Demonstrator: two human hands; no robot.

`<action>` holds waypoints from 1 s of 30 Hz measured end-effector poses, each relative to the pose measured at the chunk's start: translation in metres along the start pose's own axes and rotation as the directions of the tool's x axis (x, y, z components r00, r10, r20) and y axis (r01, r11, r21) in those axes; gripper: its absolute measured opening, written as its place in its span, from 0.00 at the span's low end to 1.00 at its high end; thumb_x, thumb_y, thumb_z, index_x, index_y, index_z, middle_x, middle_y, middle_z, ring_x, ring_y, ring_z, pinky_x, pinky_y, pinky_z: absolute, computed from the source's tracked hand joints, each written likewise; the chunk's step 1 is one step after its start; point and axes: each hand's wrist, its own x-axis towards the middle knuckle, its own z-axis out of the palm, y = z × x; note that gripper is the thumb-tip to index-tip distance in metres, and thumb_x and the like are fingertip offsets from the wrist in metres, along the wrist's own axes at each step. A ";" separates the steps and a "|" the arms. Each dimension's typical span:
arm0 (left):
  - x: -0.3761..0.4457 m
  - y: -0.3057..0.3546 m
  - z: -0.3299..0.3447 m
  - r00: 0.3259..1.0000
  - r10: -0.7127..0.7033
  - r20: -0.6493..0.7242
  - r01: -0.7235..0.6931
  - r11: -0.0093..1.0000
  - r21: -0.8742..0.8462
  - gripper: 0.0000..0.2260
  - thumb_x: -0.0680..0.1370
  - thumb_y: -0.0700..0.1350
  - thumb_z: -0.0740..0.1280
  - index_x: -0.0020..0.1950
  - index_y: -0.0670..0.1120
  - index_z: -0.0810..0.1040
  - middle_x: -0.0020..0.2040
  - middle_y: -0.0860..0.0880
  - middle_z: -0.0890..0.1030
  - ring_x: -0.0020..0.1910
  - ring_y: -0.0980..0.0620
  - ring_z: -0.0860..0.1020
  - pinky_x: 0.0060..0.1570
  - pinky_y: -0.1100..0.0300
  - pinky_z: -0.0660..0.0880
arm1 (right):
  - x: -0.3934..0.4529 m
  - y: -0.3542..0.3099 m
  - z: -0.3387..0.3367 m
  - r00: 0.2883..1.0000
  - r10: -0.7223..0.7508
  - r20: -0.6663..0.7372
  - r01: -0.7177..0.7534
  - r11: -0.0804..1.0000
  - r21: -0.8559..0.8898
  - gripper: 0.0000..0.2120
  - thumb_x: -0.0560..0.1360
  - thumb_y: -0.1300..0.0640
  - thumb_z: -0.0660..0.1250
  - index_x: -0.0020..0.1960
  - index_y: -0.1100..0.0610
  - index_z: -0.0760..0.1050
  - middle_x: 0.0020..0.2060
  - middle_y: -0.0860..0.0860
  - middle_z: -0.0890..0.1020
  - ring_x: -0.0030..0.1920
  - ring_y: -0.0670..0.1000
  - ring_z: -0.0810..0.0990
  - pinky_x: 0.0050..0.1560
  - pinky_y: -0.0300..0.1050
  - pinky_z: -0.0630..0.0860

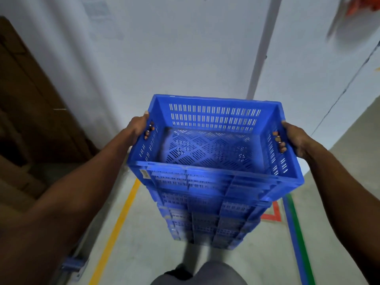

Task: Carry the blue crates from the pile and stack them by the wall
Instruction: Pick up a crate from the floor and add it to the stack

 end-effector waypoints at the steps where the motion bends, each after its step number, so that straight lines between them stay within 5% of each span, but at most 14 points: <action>1: 0.005 0.001 0.002 1.000 -0.004 -0.011 0.004 1.000 0.007 0.25 0.84 0.60 0.55 0.45 0.42 0.78 0.32 0.48 0.80 0.22 0.49 0.67 0.27 0.59 0.68 | 0.005 0.000 0.001 1.000 0.006 -0.002 -0.006 1.000 0.006 0.25 0.82 0.37 0.52 0.40 0.56 0.71 0.29 0.51 0.70 0.22 0.48 0.63 0.20 0.38 0.64; 30: 0.041 -0.010 0.031 0.991 -0.122 0.052 0.120 0.992 0.037 0.25 0.85 0.59 0.50 0.52 0.40 0.76 0.37 0.44 0.79 0.25 0.49 0.65 0.26 0.60 0.67 | 0.042 0.015 0.004 0.991 0.128 -0.026 -0.126 0.990 0.066 0.26 0.83 0.37 0.52 0.41 0.57 0.73 0.29 0.50 0.73 0.21 0.45 0.61 0.19 0.37 0.63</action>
